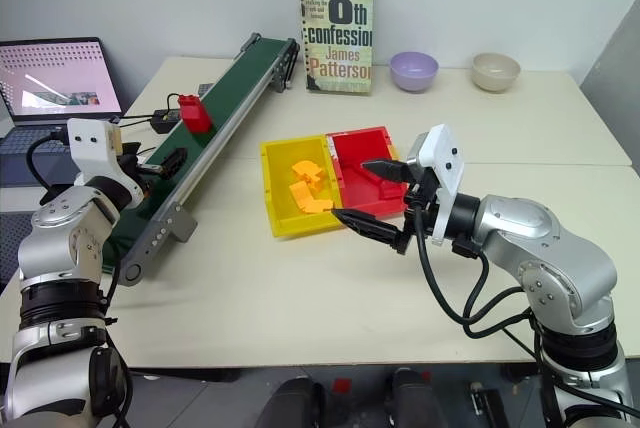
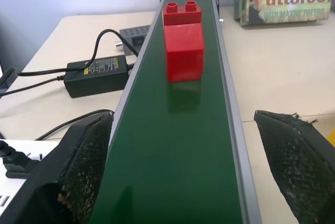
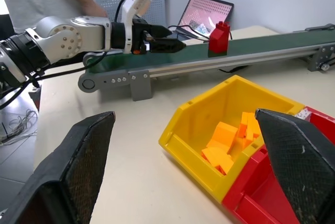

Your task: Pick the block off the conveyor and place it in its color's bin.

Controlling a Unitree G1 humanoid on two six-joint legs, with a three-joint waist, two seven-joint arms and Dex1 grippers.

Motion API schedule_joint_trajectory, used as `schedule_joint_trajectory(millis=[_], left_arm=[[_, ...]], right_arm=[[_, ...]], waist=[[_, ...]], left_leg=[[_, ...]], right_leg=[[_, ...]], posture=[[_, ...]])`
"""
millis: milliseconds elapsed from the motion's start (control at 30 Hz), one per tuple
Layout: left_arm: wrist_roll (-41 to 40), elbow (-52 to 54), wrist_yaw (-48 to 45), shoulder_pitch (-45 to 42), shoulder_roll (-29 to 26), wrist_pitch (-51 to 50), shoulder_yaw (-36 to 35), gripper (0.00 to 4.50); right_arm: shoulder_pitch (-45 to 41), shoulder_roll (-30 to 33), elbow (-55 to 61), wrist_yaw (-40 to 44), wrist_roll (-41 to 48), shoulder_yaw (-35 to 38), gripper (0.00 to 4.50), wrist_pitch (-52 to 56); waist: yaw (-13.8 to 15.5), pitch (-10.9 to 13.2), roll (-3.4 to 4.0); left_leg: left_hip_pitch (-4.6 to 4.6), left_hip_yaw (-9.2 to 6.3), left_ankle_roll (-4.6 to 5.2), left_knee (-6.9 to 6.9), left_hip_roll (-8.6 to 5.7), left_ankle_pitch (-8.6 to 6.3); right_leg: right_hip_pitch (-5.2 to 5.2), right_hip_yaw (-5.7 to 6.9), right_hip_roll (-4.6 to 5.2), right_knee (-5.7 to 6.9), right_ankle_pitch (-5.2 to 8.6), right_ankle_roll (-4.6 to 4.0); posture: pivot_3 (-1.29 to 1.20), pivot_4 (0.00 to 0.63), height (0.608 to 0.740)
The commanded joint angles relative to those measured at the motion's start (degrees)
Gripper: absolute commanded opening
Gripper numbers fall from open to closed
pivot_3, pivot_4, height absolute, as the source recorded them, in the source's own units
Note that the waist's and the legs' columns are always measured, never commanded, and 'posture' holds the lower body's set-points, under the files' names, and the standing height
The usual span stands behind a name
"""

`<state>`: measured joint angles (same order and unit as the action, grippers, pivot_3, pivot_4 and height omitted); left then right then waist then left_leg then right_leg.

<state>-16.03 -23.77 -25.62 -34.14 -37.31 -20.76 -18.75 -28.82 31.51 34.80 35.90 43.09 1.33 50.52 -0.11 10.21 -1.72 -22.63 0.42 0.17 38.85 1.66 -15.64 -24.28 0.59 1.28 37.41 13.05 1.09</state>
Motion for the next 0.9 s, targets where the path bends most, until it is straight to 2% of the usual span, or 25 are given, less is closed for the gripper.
schedule_joint_trajectory(millis=[33,467,567,600,900], left_arm=[[0.0,-0.1,0.1,-1.6,0.1,1.7,-0.3,4.49],[0.3,-1.2,0.4,-1.6,0.4,2.9,-0.3,4.49],[-1.1,0.6,0.1,0.0,0.3,2.2,-1.8,4.10],[-1.1,1.5,0.1,0.9,0.0,1.5,-1.8,3.80],[-2.6,10.0,0.9,6.7,-0.6,-3.8,-3.5,2.06]], right_arm=[[-0.3,0.7,2.4,-0.7,2.1,1.5,4.50,0.1],[-0.1,1.4,3.0,-2.7,3.7,1.6,4.50,0.3],[-0.2,1.3,3.0,-3.5,4.6,1.7,4.50,0.5],[-0.4,1.3,3.0,-3.6,4.9,1.8,4.50,0.7],[-2.7,1.9,2.1,-4.8,6.8,2.1,4.50,1.5]], waist=[[0.0,0.0,0.00],[0.0,0.0,0.00],[0.0,0.0,0.00],[0.0,0.0,0.00],[0.0,0.0,0.00]], left_leg=[[0.00,0.01,0.00,0.00,0.00,0.00],[-0.09,-0.06,0.00,0.00,0.01,0.00],[-0.12,-0.08,0.00,0.00,0.01,0.00],[-0.12,-0.07,0.00,0.00,0.00,0.00],[-0.13,-0.14,0.00,-0.01,0.03,0.00]], right_leg=[[0.00,0.00,0.00,0.00,0.00,0.00],[0.00,0.00,0.01,-0.13,0.00,0.00],[0.00,-0.01,0.02,-0.18,-0.01,0.00],[0.00,-0.01,0.03,-0.18,-0.01,0.00],[0.01,0.01,0.20,-0.21,-0.01,0.00]], posture=[[0.00,0.150,0.740],[0.00,0.150,0.740],[0.00,0.150,0.740],[0.00,0.150,0.740],[0.00,0.150,0.740]])
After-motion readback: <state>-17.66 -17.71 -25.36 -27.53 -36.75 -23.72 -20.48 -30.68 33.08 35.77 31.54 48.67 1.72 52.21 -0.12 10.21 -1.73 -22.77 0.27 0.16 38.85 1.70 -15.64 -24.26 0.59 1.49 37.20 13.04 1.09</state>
